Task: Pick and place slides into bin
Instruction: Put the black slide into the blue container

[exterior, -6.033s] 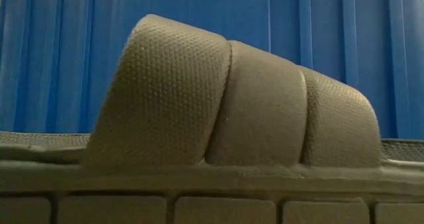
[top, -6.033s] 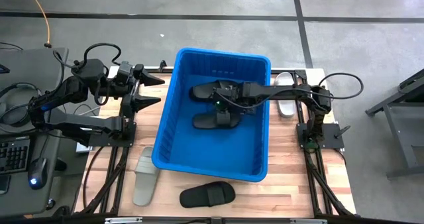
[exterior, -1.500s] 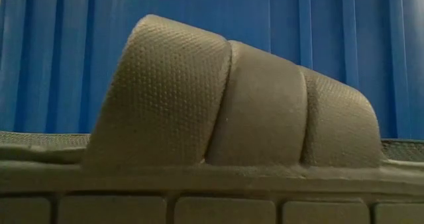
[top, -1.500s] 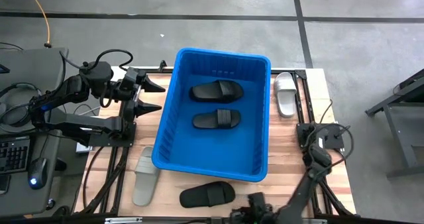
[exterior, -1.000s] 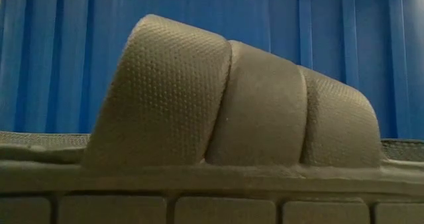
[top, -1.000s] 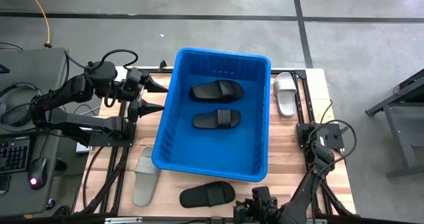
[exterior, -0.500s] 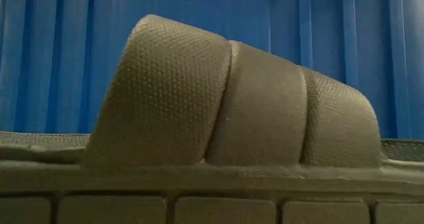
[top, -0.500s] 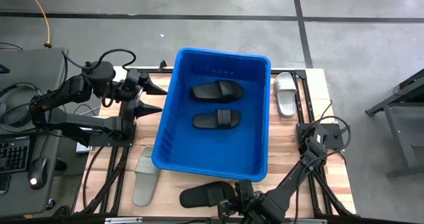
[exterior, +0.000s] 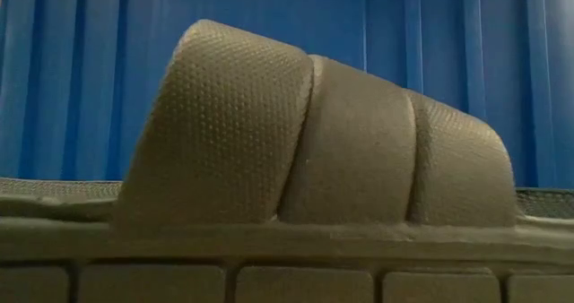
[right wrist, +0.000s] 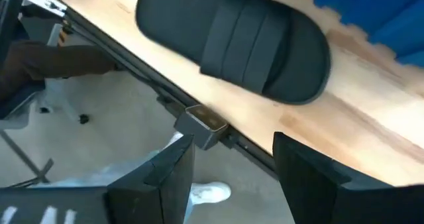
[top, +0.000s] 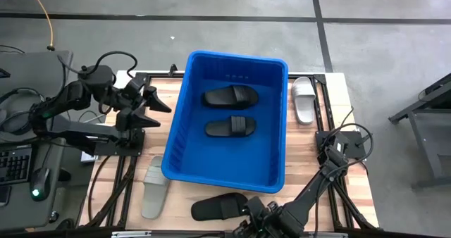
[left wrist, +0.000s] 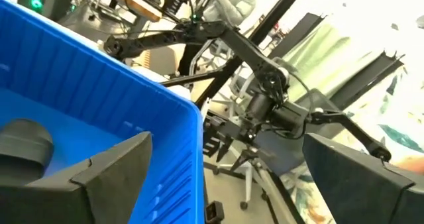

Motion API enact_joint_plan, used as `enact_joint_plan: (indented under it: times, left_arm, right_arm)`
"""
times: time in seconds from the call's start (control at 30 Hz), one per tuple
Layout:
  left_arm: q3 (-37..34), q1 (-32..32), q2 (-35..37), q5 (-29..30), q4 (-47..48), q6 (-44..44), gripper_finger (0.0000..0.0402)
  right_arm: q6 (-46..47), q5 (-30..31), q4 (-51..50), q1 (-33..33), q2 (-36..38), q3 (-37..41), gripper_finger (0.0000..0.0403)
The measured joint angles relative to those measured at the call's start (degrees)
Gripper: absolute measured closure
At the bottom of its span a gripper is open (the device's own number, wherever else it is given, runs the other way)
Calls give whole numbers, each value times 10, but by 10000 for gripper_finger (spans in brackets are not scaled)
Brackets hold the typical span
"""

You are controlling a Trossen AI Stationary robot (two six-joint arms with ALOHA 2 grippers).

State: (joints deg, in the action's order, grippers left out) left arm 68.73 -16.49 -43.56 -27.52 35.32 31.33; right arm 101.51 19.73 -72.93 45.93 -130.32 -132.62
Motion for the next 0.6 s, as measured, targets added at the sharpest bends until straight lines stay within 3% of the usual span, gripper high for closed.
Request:
enact_joint_plan:
  times: [0.27,0.43,0.6]
  left_arm:
    - [0,0,42,-38,-47,98,23]
    - [0,0,63,-44,-48,209,23]
    - [0,0,64,-141,-7,268,23]
  right_arm:
    - [56,29,-69,1,0,0,210]
    - [117,85,-111,2,0,0,210]
    - [142,98,-120,-7,0,0,210]
